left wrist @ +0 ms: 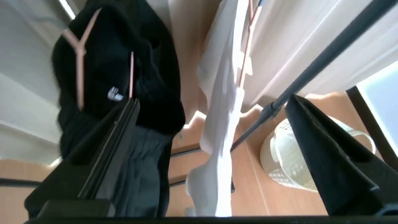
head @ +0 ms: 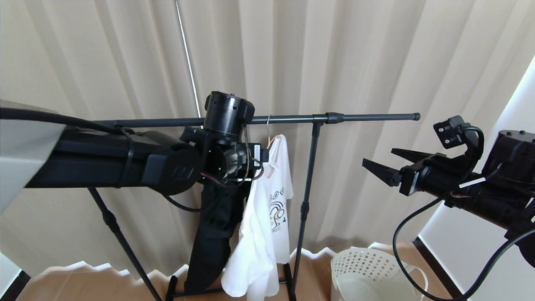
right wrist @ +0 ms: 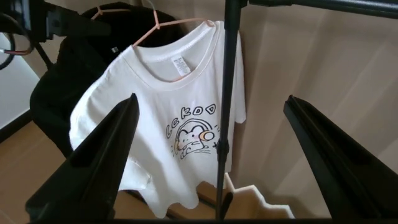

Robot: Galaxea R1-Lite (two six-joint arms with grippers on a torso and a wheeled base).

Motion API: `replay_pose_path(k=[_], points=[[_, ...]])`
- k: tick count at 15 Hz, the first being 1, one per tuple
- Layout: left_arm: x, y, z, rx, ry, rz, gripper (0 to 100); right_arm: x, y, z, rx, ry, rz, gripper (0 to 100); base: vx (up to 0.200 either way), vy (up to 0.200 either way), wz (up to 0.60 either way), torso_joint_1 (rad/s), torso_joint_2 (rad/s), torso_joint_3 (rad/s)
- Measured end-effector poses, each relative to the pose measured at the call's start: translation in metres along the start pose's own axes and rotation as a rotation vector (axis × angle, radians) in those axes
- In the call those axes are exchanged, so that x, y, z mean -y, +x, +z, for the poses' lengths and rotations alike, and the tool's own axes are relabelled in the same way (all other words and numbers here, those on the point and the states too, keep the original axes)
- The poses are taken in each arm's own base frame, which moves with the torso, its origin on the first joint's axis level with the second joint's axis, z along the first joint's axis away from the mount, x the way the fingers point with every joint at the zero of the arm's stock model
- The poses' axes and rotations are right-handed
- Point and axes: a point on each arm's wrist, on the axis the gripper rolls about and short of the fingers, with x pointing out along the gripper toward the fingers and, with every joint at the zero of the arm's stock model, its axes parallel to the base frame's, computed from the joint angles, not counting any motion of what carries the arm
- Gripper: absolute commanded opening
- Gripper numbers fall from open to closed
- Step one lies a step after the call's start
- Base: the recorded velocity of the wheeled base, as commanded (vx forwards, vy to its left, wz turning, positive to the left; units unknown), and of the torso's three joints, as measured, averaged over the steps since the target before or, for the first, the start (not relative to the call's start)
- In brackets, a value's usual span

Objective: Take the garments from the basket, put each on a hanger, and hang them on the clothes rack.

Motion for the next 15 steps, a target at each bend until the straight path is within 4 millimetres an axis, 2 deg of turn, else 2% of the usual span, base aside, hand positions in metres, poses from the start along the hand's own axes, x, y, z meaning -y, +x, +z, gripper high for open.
replay_pose_path(k=[2, 4, 6, 9, 12, 15], points=[[-0.010, -0.023, -0.008, 0.013, 0.036, -0.008, 100, -0.001, 0.003, 0.002, -0.055, -0.001, -0.124, 100, 0.000, 0.000, 0.00, 0.000, 0.00, 0.000], [-0.026, -0.055, -0.022, 0.003, 0.097, -0.014, 100, -0.006, -0.007, 0.008, -0.120, 0.005, -0.164, 100, 0.000, 0.000, 0.00, 0.000, 0.00, 0.000], [-0.042, -0.088, -0.039, -0.015, 0.154, -0.037, 100, -0.014, -0.030, 0.016, -0.151, 0.008, -0.172, 100, 0.000, 0.000, 0.00, 0.000, 0.00, 0.000], [-0.069, -0.137, -0.074, -0.043, 0.210, -0.088, 100, -0.034, -0.079, 0.016, -0.164, -0.002, -0.174, 100, 0.000, 0.000, 0.00, 0.000, 0.00, 0.000], [-0.097, -0.182, -0.123, -0.081, 0.248, -0.124, 100, -0.055, -0.131, -0.016, -0.195, -0.039, -0.221, 100, 0.000, 0.000, 0.00, 0.000, 0.00, 0.000], [-0.125, -0.219, -0.174, -0.080, 0.271, -0.167, 100, -0.063, -0.178, -0.058, -0.214, -0.071, -0.218, 100, 0.000, 0.000, 0.00, 0.000, 0.00, 0.000]])
